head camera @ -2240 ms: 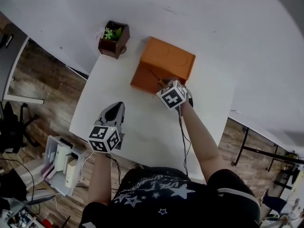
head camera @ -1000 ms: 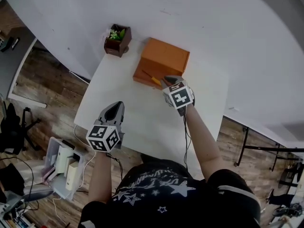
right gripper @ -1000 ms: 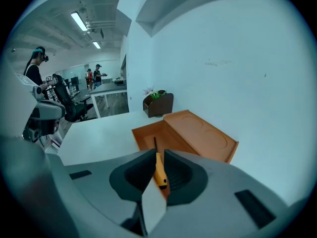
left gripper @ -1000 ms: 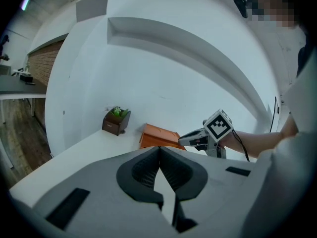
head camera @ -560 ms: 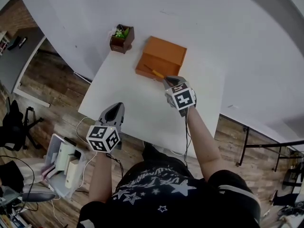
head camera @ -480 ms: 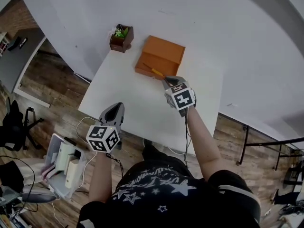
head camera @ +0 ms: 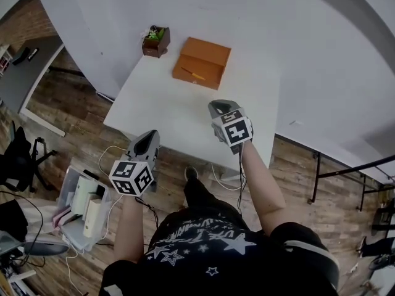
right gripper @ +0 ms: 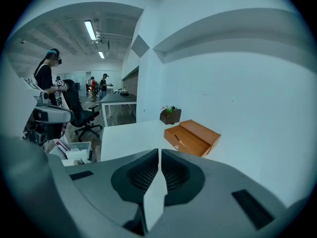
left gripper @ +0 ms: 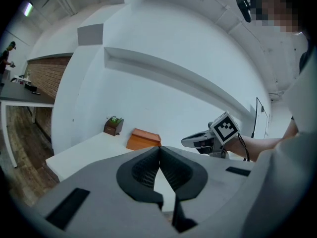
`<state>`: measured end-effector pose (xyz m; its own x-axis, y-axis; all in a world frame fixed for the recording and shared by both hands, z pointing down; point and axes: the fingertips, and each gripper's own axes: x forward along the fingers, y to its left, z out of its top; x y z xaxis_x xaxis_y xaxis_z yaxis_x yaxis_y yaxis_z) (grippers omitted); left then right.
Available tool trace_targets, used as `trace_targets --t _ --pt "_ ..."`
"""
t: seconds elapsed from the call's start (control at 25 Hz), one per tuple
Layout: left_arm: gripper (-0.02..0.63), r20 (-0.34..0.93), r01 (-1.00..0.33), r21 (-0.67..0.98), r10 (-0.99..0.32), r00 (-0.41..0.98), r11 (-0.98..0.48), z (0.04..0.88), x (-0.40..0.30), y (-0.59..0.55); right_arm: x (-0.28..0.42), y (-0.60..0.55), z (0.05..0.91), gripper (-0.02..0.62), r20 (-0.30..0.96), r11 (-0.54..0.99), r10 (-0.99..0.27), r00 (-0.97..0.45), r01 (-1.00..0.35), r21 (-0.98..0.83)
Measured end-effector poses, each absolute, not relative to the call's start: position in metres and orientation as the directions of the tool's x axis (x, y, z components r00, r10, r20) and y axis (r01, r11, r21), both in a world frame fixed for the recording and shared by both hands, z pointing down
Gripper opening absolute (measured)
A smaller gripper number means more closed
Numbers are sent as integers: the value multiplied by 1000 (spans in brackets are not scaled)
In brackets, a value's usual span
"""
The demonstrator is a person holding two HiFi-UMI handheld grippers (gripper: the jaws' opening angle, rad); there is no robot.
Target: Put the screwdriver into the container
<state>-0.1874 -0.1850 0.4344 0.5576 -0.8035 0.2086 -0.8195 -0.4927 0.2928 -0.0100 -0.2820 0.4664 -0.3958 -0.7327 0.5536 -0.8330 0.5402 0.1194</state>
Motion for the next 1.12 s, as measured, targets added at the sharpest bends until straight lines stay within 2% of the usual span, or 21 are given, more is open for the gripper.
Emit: trace_targets --t 0.6,1.12 --pt "20 205 -793 299 -776 596 -530 437 -178 -71 3 -142 470 51 539 513 -745 -392 -854 87" --pt "20 202 -809 300 -795 572 -506 435 -148 -57 35 -122 466 51 521 528 -743 -419 -846 73"
